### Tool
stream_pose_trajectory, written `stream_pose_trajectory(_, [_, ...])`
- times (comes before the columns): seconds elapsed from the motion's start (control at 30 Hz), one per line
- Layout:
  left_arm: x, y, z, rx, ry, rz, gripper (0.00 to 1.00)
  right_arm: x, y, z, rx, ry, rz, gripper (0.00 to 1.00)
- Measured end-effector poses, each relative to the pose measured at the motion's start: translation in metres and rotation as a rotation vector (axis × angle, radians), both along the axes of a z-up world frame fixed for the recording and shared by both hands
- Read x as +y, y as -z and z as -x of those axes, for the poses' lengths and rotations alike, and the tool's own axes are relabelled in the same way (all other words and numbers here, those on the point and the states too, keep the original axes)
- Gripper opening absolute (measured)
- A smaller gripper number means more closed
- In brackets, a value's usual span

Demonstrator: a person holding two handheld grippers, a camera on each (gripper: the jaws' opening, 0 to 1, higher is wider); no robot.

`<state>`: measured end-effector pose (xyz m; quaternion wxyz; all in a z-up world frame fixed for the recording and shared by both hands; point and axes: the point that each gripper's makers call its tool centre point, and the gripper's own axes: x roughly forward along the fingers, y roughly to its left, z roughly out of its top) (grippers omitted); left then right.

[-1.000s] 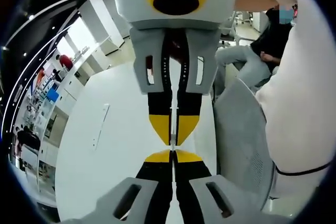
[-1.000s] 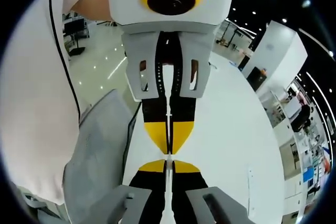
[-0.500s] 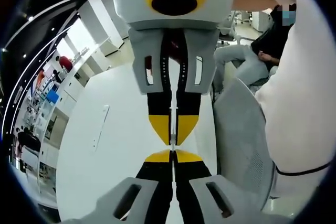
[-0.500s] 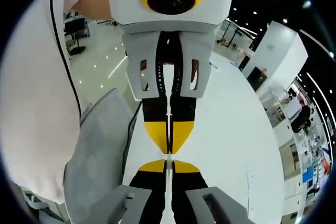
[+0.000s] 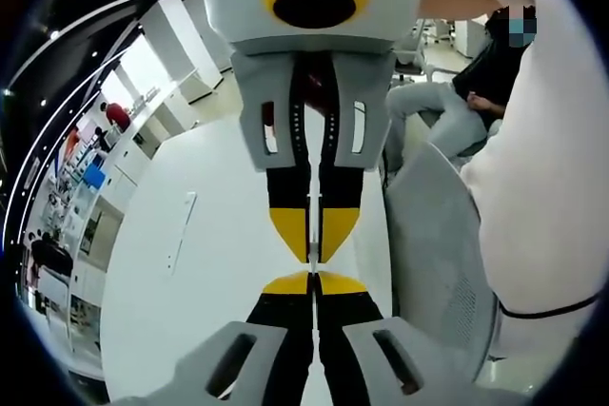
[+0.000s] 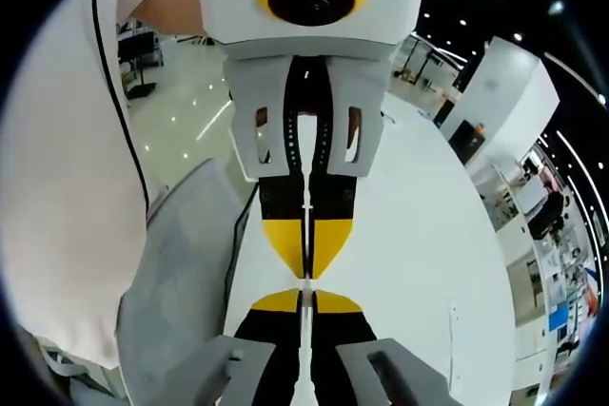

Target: Arrange the food packaging bags into a neat stack by flattening each bag and aligning their edges.

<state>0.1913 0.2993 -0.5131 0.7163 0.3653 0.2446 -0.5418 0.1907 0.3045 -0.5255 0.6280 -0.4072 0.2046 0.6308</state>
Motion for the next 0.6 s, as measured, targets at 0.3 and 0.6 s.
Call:
stream_pose_trajectory(0.3, [-0.0008, 0.0002, 0.0012, -0.001, 0.008, -0.001, 0.0, -0.0009, -0.0002, 0.0029, 0.001, -0.002, 0.008, 0.0])
stream_pose_trajectory(0.6, [0.0038, 0.0018, 0.0012, 0.001, 0.003, -0.008, 0.0, -0.0072, 0.0021, 0.0023, -0.001, 0.003, 0.026, 0.0])
